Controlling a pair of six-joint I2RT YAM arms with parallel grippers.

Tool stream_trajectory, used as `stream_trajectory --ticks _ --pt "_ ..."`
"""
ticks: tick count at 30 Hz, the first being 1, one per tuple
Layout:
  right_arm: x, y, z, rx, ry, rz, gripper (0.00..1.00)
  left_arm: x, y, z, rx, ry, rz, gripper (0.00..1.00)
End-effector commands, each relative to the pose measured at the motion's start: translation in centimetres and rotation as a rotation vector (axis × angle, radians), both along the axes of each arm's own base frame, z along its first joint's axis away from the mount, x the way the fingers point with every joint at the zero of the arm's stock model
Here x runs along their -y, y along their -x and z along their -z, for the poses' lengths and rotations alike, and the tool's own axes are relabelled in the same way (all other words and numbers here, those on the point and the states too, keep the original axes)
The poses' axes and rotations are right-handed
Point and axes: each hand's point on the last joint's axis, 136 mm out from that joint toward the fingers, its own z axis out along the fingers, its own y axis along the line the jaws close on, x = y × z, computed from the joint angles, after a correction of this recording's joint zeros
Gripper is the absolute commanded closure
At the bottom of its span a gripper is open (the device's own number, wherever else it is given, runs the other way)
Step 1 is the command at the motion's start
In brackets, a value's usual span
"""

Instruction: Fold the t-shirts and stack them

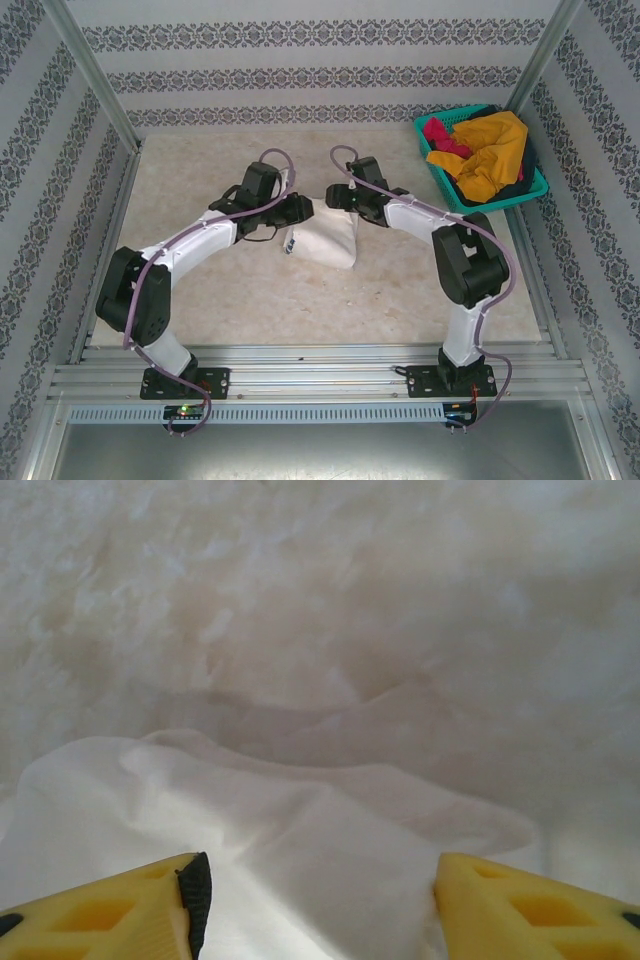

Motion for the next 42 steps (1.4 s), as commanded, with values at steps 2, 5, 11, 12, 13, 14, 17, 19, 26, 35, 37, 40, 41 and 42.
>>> stream_trajectory --ticks 2,5,11,12,13,14,17,19,26,35,37,40,41,42 --pt "-2.2 -0.1 1.2 -0.105 -0.143 0.024 0.43 0.5 0.2 3.0 -0.062 -0.042 0.027 0.83" --pt "-2.0 -0.3 2.6 -0.137 -0.133 0.037 0.48 0.3 0.4 5.4 -0.101 -0.065 0.025 0.84" --pt "-0.8 0.7 6.3 -0.227 -0.133 0.082 0.54 -1.3 1.8 10.6 -0.201 -0.092 -0.013 0.85" --pt "-0.5 1.0 6.9 -0.241 -0.126 0.087 0.54 -1.6 2.3 11.4 -0.218 -0.098 -0.021 0.85" --pt "-0.3 1.4 7.4 -0.253 -0.119 0.088 0.54 -1.9 2.7 12.1 -0.233 -0.103 -0.025 0.85" --pt "-0.1 1.7 8.0 -0.267 -0.111 0.094 0.54 -2.1 3.2 12.7 -0.246 -0.101 -0.028 0.85" --pt "0.7 2.3 9.3 -0.292 -0.083 0.115 0.55 -2.6 4.5 14.9 -0.284 -0.1 -0.037 0.85" --pt "1.4 2.5 9.9 -0.305 -0.054 0.138 0.55 -3.3 5.0 16.7 -0.307 -0.127 -0.047 0.85" --pt "0.8 1.9 6.6 -0.227 -0.093 0.089 0.5 -3.2 5.2 20.7 -0.366 -0.078 -0.056 0.83" --pt "3.0 0.6 -2.3 0.076 -0.116 0.169 0.31 -1.6 3.6 14.4 -0.251 0.024 -0.025 0.72" --pt "3.8 0.8 -2.0 0.075 -0.063 0.186 0.3 -1.0 3.1 12.1 -0.21 0.062 -0.011 0.67" --pt "4.3 1.0 -0.5 0.024 0.053 0.155 0.29 -0.3 2.3 8.0 -0.134 0.113 0.01 0.56" --pt "4.1 1.0 -0.1 0.017 0.085 0.134 0.29 -0.4 2.1 7.2 -0.118 0.115 0.012 0.54" --pt "3.9 1.1 0.3 0.008 0.121 0.113 0.3 -0.5 1.8 6.3 -0.096 0.108 0.01 0.52"
